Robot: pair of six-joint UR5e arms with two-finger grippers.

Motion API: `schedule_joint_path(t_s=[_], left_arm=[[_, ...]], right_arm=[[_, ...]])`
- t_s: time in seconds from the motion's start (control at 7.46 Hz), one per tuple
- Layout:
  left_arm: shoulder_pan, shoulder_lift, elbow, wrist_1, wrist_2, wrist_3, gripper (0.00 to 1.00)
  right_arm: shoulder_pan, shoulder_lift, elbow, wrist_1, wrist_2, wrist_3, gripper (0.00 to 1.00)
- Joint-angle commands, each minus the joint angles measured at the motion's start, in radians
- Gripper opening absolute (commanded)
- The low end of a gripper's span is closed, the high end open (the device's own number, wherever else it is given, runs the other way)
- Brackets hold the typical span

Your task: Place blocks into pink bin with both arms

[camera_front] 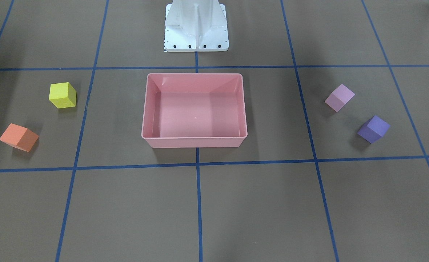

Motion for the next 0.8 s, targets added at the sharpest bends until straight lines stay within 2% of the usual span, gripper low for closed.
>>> schedule_joint_path(t_s=[0.0, 0.13, 0.27, 0.4, 0.54, 0.67], left_arm=[[0.045, -0.054, -0.01, -0.022, -0.08, -0.018, 1.0], [0.045, -0.077, -0.01, -0.022, -0.094, -0.082, 1.0], [0.048, -0.085, -0.011, -0.032, -0.152, -0.274, 1.0], [0.08, -0.091, -0.037, -0.089, -0.171, -0.468, 1.0], [0.141, -0.083, -0.048, -0.129, -0.159, -0.606, 1.0], [0.202, -0.083, -0.07, -0.146, -0.097, -0.728, 1.0]], right_arm=[[0.0, 0.024, 0.018, -0.001, -0.005, 0.003, 1.0], [-0.003, 0.044, 0.004, -0.006, -0.007, 0.003, 1.0], [-0.004, 0.043, -0.013, -0.003, -0.006, 0.008, 1.0], [-0.007, 0.041, -0.016, -0.006, -0.004, 0.008, 1.0], [-0.009, 0.041, -0.017, -0.004, 0.002, 0.009, 1.0], [-0.009, 0.037, -0.022, -0.001, -0.004, 0.009, 1.0]])
